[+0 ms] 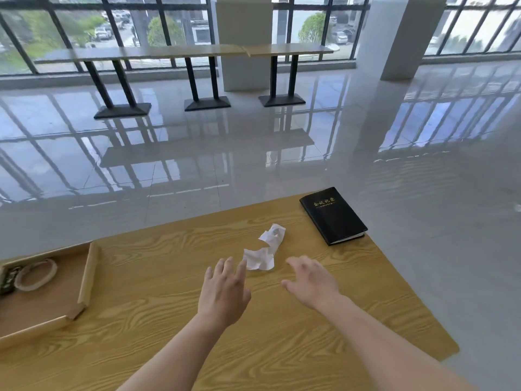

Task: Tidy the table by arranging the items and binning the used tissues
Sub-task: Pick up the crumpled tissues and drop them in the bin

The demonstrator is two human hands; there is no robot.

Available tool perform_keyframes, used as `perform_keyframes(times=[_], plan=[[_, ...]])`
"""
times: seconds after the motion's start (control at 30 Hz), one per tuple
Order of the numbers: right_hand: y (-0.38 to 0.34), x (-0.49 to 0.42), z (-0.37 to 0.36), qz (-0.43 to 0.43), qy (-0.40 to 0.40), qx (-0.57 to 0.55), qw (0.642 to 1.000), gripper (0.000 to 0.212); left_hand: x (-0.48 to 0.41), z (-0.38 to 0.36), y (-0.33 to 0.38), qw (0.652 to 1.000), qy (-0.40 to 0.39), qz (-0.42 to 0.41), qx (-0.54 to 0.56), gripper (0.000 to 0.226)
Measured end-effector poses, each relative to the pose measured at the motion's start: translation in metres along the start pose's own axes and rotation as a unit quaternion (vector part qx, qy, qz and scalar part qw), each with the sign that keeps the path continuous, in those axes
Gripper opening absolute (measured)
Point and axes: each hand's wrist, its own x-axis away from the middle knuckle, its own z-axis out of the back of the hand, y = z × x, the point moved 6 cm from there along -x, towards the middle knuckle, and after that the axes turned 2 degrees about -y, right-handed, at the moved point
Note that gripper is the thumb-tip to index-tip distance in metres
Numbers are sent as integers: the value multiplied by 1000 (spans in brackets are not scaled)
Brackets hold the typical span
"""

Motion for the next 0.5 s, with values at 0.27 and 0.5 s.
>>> perform_keyframes(times=[0.27,0.5], plan=[[16,-74,-15,35,-47,14,998,46,-41,-26,-3,999,-19,33,28,62],[26,-125,-21,32,-66,24,997,47,-75,-38,1,998,-13,14,64,49]])
